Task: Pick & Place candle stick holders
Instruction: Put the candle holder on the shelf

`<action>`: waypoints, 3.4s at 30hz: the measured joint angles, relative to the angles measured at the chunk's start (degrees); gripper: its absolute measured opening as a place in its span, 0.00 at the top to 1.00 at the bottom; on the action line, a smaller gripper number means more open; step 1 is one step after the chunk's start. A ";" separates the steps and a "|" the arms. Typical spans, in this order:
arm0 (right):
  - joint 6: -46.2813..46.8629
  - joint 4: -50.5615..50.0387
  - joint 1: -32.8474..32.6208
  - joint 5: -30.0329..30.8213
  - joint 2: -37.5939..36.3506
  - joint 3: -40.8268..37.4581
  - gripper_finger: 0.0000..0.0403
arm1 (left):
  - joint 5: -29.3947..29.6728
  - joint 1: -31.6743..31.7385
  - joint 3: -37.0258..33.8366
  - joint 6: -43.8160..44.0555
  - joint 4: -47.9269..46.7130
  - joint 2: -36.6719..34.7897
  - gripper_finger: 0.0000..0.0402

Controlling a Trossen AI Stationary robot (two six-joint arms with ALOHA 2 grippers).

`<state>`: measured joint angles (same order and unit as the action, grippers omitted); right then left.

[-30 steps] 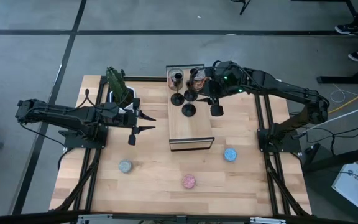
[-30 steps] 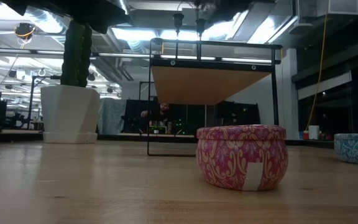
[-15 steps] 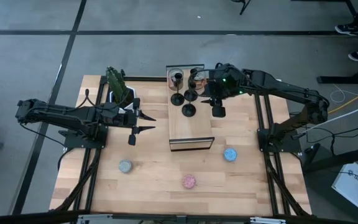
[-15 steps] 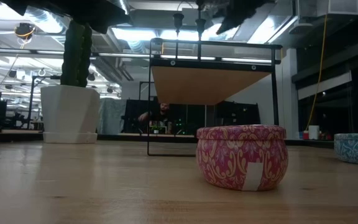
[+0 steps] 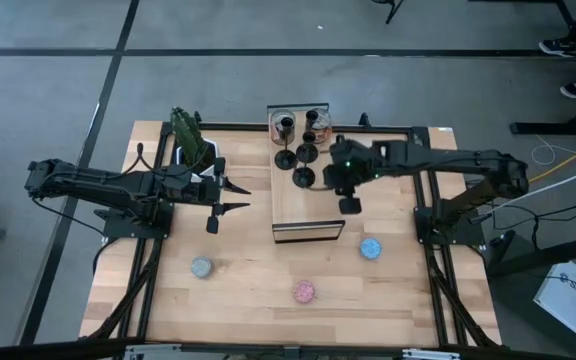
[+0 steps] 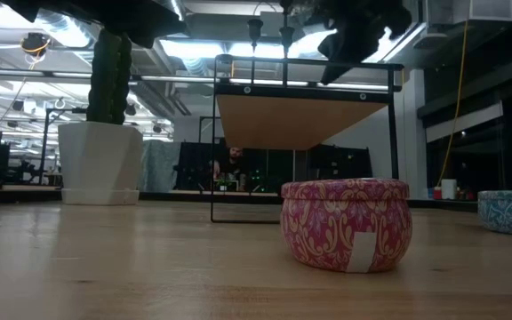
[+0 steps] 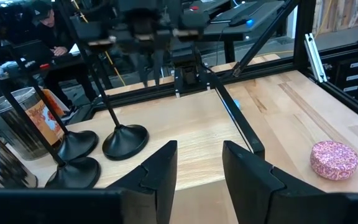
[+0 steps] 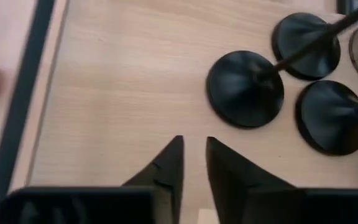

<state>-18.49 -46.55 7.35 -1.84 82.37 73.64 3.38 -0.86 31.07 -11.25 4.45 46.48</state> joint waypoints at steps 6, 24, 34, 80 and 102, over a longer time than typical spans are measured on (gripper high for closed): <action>-1.23 8.08 -4.32 5.29 0.00 -4.78 0.99 | 0.00 0.00 0.00 0.00 0.00 0.00 0.69; -6.46 24.67 -5.01 6.69 3.46 -10.92 1.00 | 0.00 -0.01 0.00 0.00 0.01 0.02 0.70; -13.73 22.87 -4.11 9.63 1.38 -11.38 1.00 | 0.00 0.00 0.00 0.00 0.02 0.02 0.70; 36.25 21.74 -1.50 4.78 -2.27 -11.19 1.00 | 0.00 -0.02 0.00 0.00 -0.03 0.00 0.69; 40.38 24.31 -2.06 7.66 4.94 -11.17 1.00 | 0.00 -0.01 0.02 0.00 -0.04 0.02 0.69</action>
<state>21.89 -22.24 5.29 5.82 87.31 62.47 3.38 -0.87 31.09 -11.25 4.41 46.50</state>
